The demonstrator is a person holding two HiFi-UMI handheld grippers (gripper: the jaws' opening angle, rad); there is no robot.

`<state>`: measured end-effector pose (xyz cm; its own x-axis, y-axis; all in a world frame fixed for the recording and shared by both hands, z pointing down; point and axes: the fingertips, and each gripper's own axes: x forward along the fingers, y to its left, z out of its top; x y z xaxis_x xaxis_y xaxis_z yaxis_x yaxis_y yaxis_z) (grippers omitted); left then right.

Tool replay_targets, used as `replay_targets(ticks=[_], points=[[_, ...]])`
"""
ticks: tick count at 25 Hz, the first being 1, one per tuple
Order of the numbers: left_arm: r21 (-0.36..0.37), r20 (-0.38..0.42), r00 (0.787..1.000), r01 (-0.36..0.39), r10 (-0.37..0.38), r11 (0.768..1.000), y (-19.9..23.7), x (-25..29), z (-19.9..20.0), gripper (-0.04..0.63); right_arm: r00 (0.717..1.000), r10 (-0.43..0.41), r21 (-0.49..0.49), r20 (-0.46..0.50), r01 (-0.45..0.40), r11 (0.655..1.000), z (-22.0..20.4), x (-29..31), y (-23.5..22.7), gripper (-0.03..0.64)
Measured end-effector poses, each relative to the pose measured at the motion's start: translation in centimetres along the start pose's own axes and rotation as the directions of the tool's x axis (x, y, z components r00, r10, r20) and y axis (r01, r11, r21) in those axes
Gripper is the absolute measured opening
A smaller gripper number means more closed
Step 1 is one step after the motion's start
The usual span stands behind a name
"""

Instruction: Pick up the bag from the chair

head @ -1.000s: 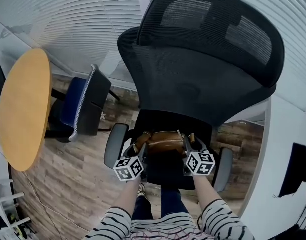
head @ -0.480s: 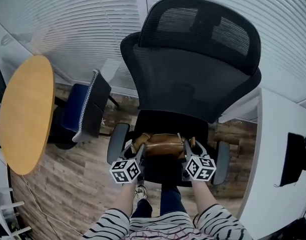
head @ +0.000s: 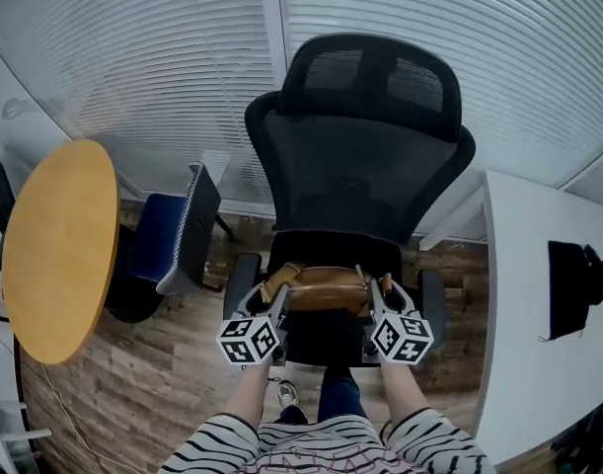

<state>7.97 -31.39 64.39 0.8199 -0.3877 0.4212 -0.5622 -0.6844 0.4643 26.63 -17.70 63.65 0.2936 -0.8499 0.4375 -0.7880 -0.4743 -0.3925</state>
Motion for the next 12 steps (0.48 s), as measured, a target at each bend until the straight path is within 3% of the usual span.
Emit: replay_targets(ticks=[12], points=[[0.058, 0.076, 0.993, 0.088, -0.092, 0.994, -4.6, -6.8, 4.3, 0.202, 0.991, -0.038, -0.007, 0.129, 0.039, 0.999, 3.7, -8.8, 3.9, 0.124]])
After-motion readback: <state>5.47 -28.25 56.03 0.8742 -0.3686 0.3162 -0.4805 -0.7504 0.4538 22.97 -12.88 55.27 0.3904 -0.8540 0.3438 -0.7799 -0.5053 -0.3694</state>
